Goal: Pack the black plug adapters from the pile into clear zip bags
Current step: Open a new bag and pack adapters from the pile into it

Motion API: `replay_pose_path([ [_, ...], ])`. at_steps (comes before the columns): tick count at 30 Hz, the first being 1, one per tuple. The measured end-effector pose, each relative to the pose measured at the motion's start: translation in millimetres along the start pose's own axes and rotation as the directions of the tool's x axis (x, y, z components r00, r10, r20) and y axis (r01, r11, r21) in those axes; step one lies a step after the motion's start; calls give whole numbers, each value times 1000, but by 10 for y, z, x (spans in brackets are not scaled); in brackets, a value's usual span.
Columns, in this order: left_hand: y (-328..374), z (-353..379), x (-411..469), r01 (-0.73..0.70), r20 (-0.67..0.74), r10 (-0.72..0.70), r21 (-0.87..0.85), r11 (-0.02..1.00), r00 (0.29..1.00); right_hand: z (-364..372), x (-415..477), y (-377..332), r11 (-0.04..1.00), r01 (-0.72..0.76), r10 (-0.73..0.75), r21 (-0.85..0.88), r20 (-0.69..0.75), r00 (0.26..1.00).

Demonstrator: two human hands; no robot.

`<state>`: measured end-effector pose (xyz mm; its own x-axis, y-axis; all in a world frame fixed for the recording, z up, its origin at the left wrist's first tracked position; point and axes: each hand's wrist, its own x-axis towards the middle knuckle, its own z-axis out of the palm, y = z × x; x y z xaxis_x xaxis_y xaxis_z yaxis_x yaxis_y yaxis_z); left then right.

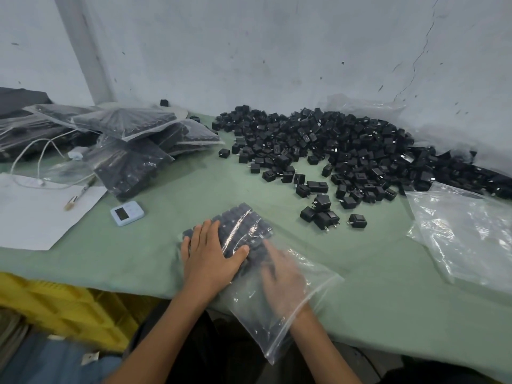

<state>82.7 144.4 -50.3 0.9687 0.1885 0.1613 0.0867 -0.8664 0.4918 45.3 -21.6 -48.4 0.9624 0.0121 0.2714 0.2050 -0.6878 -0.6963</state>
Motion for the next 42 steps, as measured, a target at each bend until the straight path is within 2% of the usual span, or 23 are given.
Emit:
replay_pose_path([
  [7,42,-50,74,10,64,-14,54,998,998,-55,-24,18,1000,-4,3,29,54,999],
  [10,158,-103,165,-42,17,40,70,997,999,-56,-24,25,1000,3,-4,5,84,996],
  [13,292,-83,203,-103,36,101,53,993,994,-69,-39,15,1000,-6,4,14,116,993],
  [20,318,-52,185,-97,98,86,104,990,991,-125,-9,-20,999,-12,8,33,133,991],
  [24,312,-55,179,-94,99,84,110,989,992,-255,-100,-46,988,-134,108,77,281,954],
  [26,298,-43,184,-94,94,84,114,989,992,-502,-370,-14,995,-13,-25,96,376,926],
  [28,289,-28,192,-93,89,83,116,989,993,-812,-614,81,987,123,-159,105,485,860],
  [30,286,-13,195,-92,84,83,115,989,993,-1182,-650,110,982,98,-174,162,564,807],
  [31,283,-11,194,-92,82,83,113,989,993,-1372,-591,105,980,32,-139,197,560,817],
  [33,278,-7,192,-96,76,88,111,989,993,-1635,-346,156,974,-32,-67,225,416,907],
  [35,277,-6,185,-98,69,91,109,989,993,-1710,58,283,990,5,-33,138,198,980],
  [37,279,-7,174,-95,67,89,99,991,994,-1619,561,455,999,-30,32,-19,60,998],
  [39,278,-7,178,-98,64,91,101,990,994,-1456,1054,625,977,-89,102,-195,57,993],
  [42,265,-3,176,-98,58,93,92,991,994,-1218,1562,842,891,-36,149,-452,217,965],
])
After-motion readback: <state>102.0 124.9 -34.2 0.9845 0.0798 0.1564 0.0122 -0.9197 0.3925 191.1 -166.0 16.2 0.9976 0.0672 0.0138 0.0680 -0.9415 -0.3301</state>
